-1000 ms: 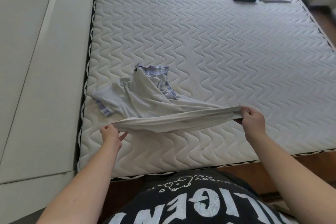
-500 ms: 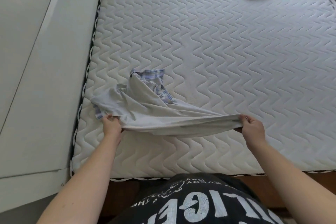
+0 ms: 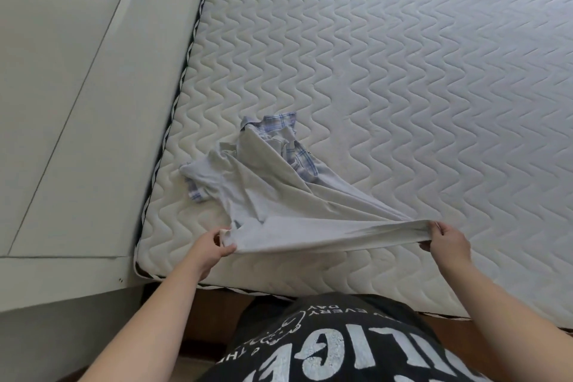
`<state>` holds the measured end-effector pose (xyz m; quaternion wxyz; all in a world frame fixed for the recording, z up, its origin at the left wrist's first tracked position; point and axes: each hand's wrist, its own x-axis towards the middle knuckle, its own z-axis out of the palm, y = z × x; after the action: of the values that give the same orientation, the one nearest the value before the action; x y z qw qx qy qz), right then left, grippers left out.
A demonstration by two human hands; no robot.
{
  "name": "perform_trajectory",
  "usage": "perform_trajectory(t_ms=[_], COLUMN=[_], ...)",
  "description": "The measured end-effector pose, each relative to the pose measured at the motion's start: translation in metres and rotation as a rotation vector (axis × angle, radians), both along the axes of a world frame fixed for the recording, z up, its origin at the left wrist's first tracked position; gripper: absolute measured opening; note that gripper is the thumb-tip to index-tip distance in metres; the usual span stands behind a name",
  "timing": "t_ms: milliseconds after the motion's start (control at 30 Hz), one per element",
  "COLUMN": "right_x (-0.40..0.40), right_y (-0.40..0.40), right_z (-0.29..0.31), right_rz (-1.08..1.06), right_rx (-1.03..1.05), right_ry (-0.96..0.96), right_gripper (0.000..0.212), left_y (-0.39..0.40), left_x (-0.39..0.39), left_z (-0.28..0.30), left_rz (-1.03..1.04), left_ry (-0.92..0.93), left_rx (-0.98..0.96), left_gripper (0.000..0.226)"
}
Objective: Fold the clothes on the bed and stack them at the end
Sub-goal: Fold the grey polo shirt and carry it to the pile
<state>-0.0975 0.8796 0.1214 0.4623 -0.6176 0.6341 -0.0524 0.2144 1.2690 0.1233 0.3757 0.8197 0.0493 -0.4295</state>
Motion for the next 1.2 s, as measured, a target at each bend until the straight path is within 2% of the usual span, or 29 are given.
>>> perform_trajectory(t_ms=[100, 233, 300, 400, 567, 733, 833, 967, 1133, 1200], right_x=[-0.002, -0.001, -0.001, -0.004, -0.015, -0.012, -0.001, 0.033, 0.123, 0.168], right_y=[0.0, 0.004, 0.006, 0.013, 0.033, 0.049, 0.054, 0.043, -0.027, -0.07], right_z=[-0.006, -0.01, -0.013, -0.019, -0.028, -0.034, -0.03, -0.019, 0.018, 0.05], right_rz=[0.04, 0.098, 0.103, 0.102, 0.196, 0.08, -0.08, -0.324, -0.407, -0.407], right_rx=[0.049, 0.106, 0.133, 0.173, 0.224, 0.389, 0.465, 0.547, 0.49, 0.4], right_ry=[-0.008, -0.012, -0.012, 0.033, 0.246, 0.325, 0.234, -0.032, -0.375, -0.477], right_gripper=[0.028, 0.026, 0.026, 0.026, 0.021, 0.038, 0.037, 0.03, 0.041, 0.041], left_y=[0.006, 0.006, 0.007, 0.012, 0.022, 0.028, 0.025, 0.004, -0.055, -0.098], left_x=[-0.01, -0.02, -0.022, -0.022, -0.025, -0.018, -0.009, 0.022, 0.098, 0.148], left_z=[-0.003, -0.013, -0.016, -0.02, -0.026, -0.025, -0.017, 0.003, 0.045, 0.075], left_rz=[-0.023, 0.048, 0.101, 0.018, -0.055, -0.1, -0.057, -0.136, -0.497, -0.628], left_ry=[-0.018, -0.167, -0.221, -0.257, -0.101, 0.03, 0.149, 0.302, 0.044, -0.135], left_rx=[0.023, 0.174, 0.249, 0.381, 0.43, 0.35, 0.251, 0.146, 0.244, 0.314], left_gripper=[0.043, 0.012, 0.004, 0.017, 0.024, 0.028, 0.025, 0.021, 0.03, 0.037])
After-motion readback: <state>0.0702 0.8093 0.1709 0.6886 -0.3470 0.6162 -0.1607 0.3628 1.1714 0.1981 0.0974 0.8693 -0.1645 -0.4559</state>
